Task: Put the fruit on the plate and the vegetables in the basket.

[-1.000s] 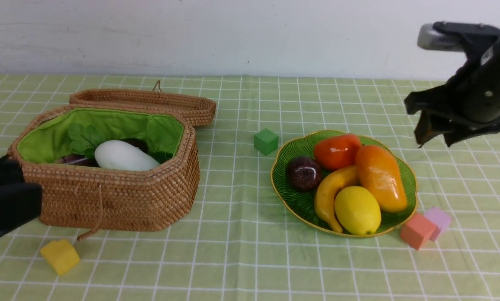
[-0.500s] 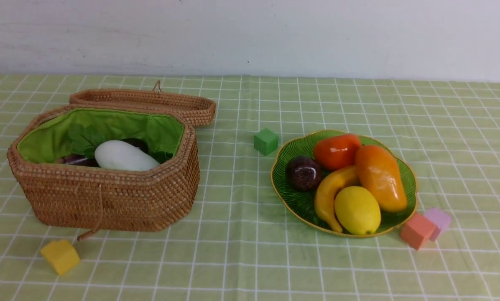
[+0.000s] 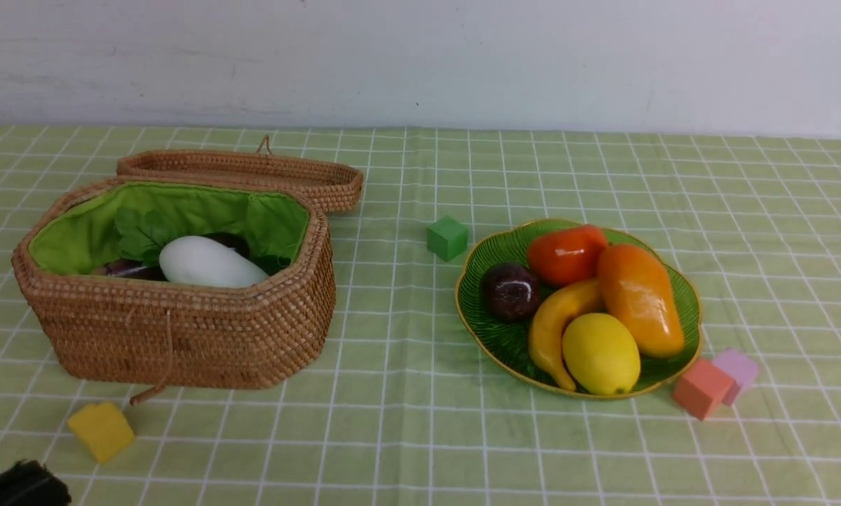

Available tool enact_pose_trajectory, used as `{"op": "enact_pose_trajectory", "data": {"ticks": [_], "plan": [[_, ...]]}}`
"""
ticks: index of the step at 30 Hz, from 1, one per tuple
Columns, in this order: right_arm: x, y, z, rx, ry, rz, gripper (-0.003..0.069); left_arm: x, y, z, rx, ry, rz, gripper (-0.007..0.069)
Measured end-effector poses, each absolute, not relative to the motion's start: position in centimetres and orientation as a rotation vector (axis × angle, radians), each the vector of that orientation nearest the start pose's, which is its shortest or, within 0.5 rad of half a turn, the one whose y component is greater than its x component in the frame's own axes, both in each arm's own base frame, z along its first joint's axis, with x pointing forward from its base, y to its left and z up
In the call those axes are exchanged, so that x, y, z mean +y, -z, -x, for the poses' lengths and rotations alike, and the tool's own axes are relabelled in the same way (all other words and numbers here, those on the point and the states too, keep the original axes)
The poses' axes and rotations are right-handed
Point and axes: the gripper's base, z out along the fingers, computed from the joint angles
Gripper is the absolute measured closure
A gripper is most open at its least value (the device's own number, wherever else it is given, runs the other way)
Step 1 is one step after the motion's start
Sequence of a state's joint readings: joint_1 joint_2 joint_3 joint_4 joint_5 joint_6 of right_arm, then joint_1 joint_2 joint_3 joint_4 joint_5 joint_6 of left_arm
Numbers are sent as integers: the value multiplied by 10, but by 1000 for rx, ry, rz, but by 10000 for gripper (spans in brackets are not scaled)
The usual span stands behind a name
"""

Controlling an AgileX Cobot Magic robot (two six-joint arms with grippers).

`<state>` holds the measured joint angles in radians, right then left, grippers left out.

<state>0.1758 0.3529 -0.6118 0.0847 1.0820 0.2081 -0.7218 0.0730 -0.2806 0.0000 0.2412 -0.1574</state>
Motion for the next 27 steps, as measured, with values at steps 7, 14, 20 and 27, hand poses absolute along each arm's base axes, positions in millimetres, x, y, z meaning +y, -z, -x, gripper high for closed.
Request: {"op": "enact_pose_trajectory", "data": {"ticks": [7,14,20,27], "plan": [[12,-299,-44,2278,-276,-45,654,-35,-255,-39,1569,681,-455,638],[12,-299,-44,2278,-270,-45,646,-36,-241,-41,1616,668,-469,638],[11,-298,-44,2275,-249,-43,641,-36,-241,-41,1616,668,-469,638],[5,-274,-44,2106,-200,-112,662,-36,-241,-41,1617,668,-469,638]]}}
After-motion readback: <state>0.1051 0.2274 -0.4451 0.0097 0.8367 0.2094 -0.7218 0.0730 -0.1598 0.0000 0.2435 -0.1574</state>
